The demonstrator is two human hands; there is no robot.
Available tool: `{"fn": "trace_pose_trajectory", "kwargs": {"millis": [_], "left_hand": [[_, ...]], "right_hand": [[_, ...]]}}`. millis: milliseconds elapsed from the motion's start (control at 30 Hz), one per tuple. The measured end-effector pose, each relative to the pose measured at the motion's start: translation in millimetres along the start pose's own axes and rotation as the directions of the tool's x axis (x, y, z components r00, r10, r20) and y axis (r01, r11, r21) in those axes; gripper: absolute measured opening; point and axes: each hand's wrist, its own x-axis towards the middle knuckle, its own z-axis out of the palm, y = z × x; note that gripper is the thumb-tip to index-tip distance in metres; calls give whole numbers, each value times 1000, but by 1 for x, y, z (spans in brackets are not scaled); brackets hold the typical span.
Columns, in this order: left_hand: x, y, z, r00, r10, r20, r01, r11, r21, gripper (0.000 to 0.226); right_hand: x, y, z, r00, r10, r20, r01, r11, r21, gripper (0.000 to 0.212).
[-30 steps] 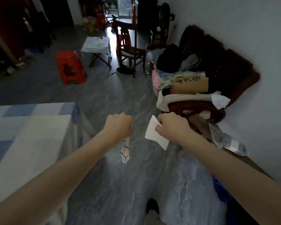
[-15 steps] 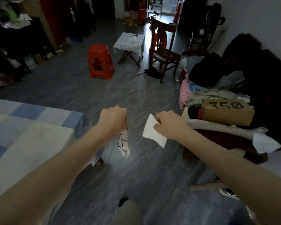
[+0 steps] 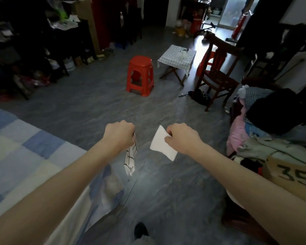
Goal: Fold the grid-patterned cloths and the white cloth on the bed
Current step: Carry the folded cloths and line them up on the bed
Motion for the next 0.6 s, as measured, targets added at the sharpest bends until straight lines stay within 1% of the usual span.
{"fn": "trace_pose_trajectory", "kwargs": {"millis": [100, 167, 333, 467, 600], "left_hand": [[28, -27, 3, 999, -44, 23, 44, 999, -24, 16], [43, -49, 6, 996, -80, 27, 80, 996, -30, 16], [73, -106, 16, 970, -231, 74, 237, 968, -79, 12], [97, -146, 31, 932, -341, 123, 352, 932, -80, 13], [128, -191, 44, 866, -475, 156, 491, 867, -85, 14]], "right_hand": [[50, -18, -7, 999, -48, -13, 48, 999, 17, 21], [83, -32, -8, 995, -99, -5, 99, 995, 1, 20], [163, -75, -2, 970, -241, 29, 242, 970, -26, 17], [226, -110, 7, 931, -351, 97, 355, 934, -32, 12], [305, -146, 7, 868, -473, 154, 484, 873, -49, 13]]}}
